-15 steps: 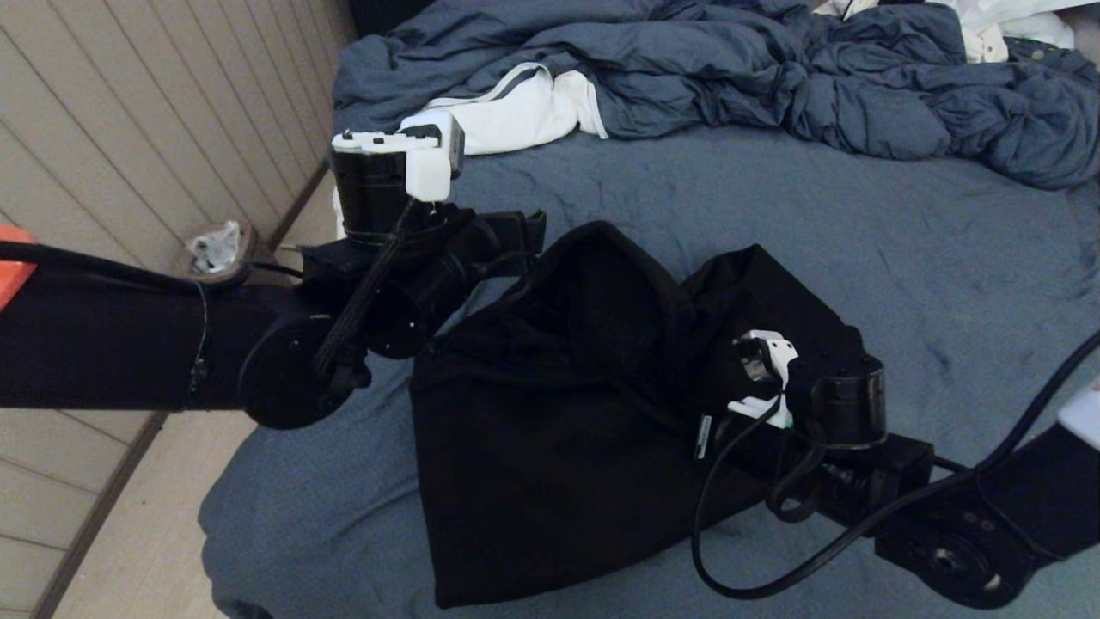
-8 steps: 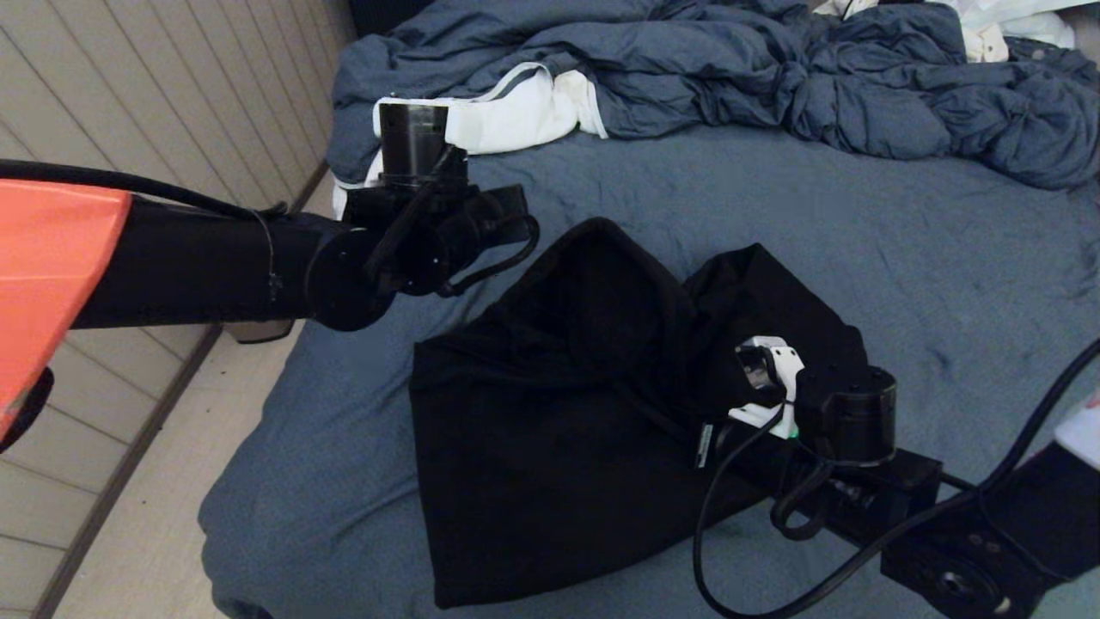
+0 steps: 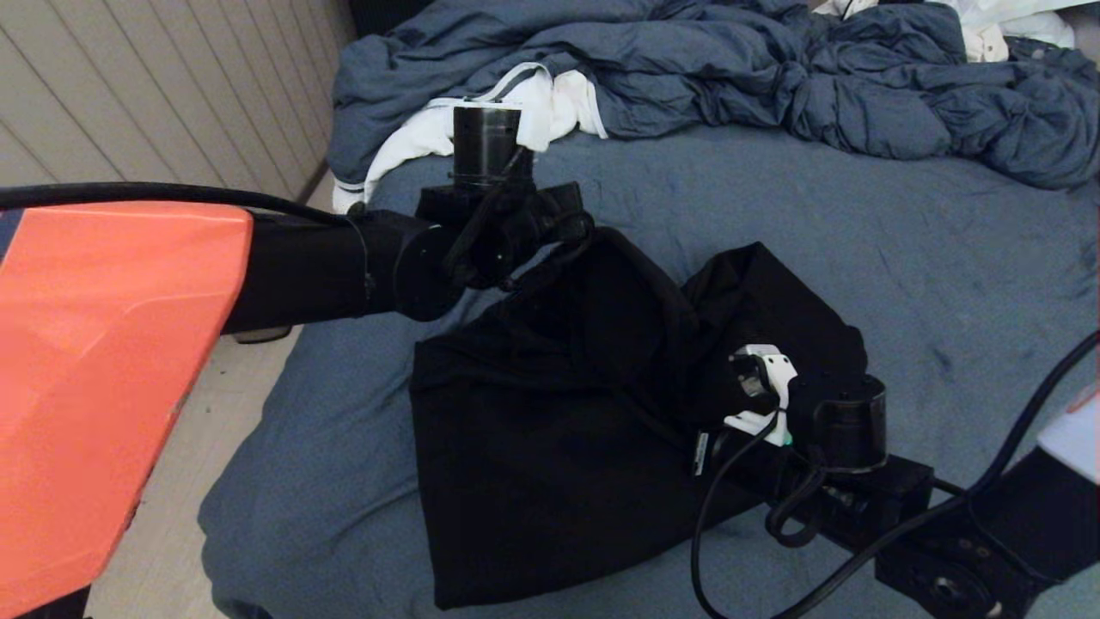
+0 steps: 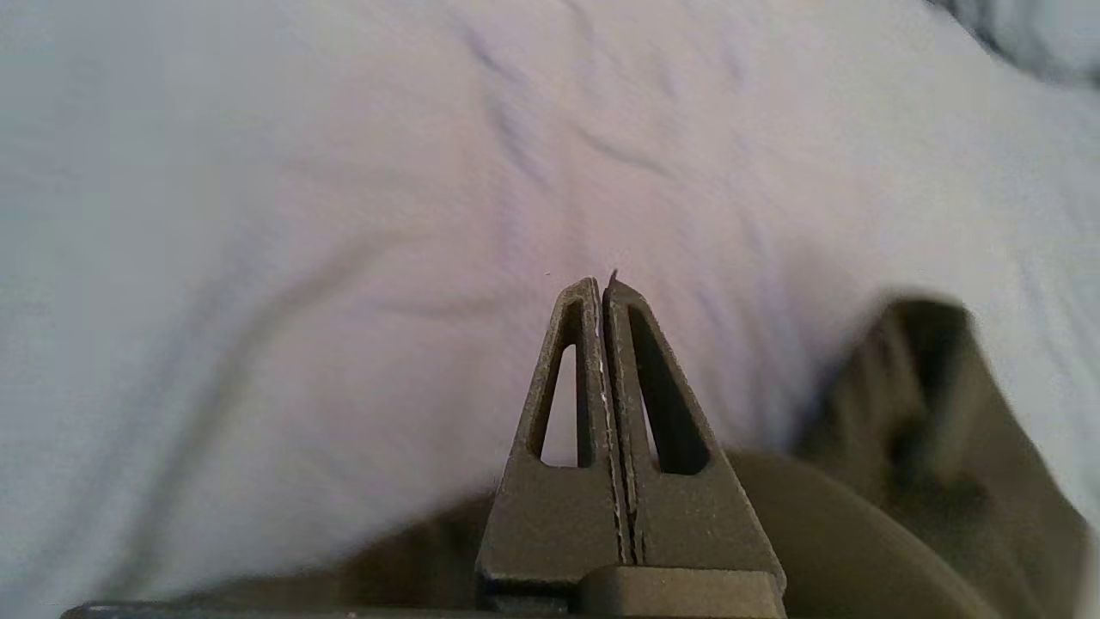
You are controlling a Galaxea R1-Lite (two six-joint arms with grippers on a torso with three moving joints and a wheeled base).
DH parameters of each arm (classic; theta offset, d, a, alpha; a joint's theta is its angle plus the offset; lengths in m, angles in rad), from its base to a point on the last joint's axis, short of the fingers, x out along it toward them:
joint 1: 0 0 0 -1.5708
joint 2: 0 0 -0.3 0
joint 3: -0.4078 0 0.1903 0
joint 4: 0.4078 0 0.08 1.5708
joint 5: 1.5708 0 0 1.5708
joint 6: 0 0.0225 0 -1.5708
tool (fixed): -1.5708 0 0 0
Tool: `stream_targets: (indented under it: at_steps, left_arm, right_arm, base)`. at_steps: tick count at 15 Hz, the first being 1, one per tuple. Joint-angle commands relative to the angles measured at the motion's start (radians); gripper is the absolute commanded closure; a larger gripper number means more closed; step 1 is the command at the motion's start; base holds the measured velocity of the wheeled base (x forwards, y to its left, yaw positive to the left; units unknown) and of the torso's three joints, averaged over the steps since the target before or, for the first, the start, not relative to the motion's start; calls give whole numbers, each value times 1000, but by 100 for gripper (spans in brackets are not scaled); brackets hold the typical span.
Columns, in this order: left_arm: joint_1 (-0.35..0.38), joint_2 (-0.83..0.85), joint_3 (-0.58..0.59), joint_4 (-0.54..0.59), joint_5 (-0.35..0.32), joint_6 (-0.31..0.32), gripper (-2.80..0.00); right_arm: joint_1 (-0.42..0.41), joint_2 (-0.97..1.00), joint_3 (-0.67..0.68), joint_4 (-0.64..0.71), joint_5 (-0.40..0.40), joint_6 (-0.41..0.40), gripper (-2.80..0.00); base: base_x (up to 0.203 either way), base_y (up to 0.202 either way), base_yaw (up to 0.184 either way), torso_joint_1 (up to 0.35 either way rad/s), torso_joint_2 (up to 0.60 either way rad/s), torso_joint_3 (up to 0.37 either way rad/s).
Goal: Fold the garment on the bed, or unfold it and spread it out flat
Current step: Fold the black sweatshirt
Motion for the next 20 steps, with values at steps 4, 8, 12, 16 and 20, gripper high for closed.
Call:
stream_targets:
  at_steps: [4, 8, 12, 16, 20]
  left_arm:
    - [-94, 0, 28, 12, 34, -14, 0]
    - [-122, -144, 199, 26, 46, -9, 0]
    - [-139, -303, 464, 24, 1, -31, 0]
    - [-205, -339, 699, -40, -64, -174, 0]
    - [-145, -333, 572, -76, -58, -168, 0]
  right_arm:
    - [-1, 18, -5, -5, -1, 3, 0]
    - [-14, 45, -21, -6, -6, 5, 0]
    - [-21, 47, -36, -5, -7, 6, 0]
    - [-27, 24, -51, -2, -9, 4, 0]
    - [-26, 35, -49, -2, -9, 3, 0]
  base:
    - [0, 0, 0, 0, 0, 0]
    - [0, 0, 0, 0, 0, 0]
    - [0, 0, 0, 0, 0, 0]
    - [0, 0, 0, 0, 0, 0]
    - [0, 0, 0, 0, 0, 0]
